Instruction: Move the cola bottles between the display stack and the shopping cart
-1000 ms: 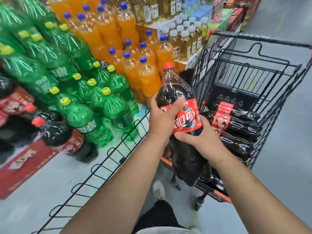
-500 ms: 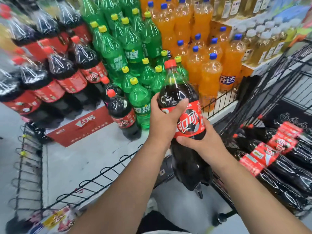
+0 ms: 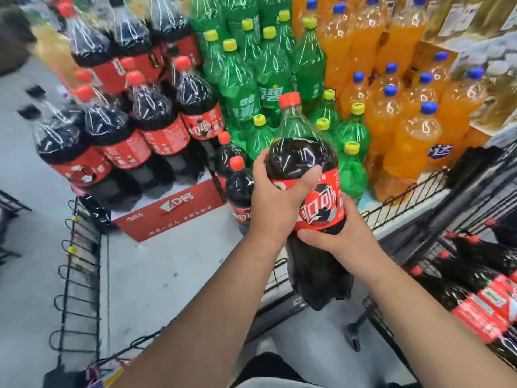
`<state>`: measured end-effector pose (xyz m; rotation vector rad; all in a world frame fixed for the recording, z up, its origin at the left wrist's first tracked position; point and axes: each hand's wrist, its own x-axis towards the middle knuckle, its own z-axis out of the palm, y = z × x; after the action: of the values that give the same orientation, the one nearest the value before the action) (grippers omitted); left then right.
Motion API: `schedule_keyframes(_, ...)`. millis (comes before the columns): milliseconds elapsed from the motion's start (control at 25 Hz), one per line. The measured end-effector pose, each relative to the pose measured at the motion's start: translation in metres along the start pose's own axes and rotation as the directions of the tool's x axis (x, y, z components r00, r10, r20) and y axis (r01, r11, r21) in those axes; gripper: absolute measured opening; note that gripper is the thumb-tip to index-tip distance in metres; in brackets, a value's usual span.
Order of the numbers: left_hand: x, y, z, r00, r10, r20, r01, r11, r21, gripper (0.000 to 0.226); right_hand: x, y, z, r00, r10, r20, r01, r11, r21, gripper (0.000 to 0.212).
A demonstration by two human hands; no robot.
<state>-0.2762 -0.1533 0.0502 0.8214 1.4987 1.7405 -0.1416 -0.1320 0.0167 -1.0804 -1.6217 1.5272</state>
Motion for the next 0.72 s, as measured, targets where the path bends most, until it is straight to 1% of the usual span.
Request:
schedule_keyframes(160, 0.026, 0.001, -0.021, 0.997, 0.031, 0.07, -0.037, 0.995, 0.089, 0.102, 0.02, -0.001, 0.017, 1.0, -0.025, 0.015, 0.025, 1.0, 0.005, 0.097)
schedule_keyframes(320, 0.049, 0.0, -0.039, 0.984, 0.044, 0.17, -0.071, 0.984, 0.16, 0.102, 0.039, 0.008, 0.029, 0.998, -0.055, -0.005, 0.055, 0.998, -0.024, 0.103)
schedule_keyframes(400, 0.059, 0.001, -0.049, 0.968, 0.064, 0.242, -0.119, 0.968, 0.22, 0.107, 0.048, 0.012, 0.034, 0.998, -0.068, 0.012, 0.068, 0.998, -0.01, 0.103)
schedule_keyframes(480, 0.065, 0.003, -0.058, 0.946, 0.077, 0.314, -0.173, 0.941, 0.291, 0.115, 0.056, 0.016, 0.036, 0.997, -0.068, 0.038, 0.068, 0.998, -0.003, 0.11)
schedule_keyframes(560, 0.069, 0.002, -0.063, 0.936, 0.064, 0.347, -0.188, 0.922, 0.337, 0.121, 0.063, 0.023, 0.039, 0.998, -0.052, 0.031, 0.053, 0.998, -0.023, 0.118)
schedule_keyframes(600, 0.07, 0.0, -0.065, 0.934, 0.059, 0.353, -0.19, 0.917, 0.351, 0.12, 0.065, 0.025, 0.04, 0.998, -0.051, 0.034, 0.052, 0.997, -0.048, 0.119)
schedule_keyframes(720, 0.072, -0.006, -0.073, 0.932, 0.03, 0.361, -0.197, 0.879, 0.435, 0.112, 0.07, 0.035, 0.044, 0.999, -0.042, 0.027, 0.045, 0.992, -0.119, 0.114)
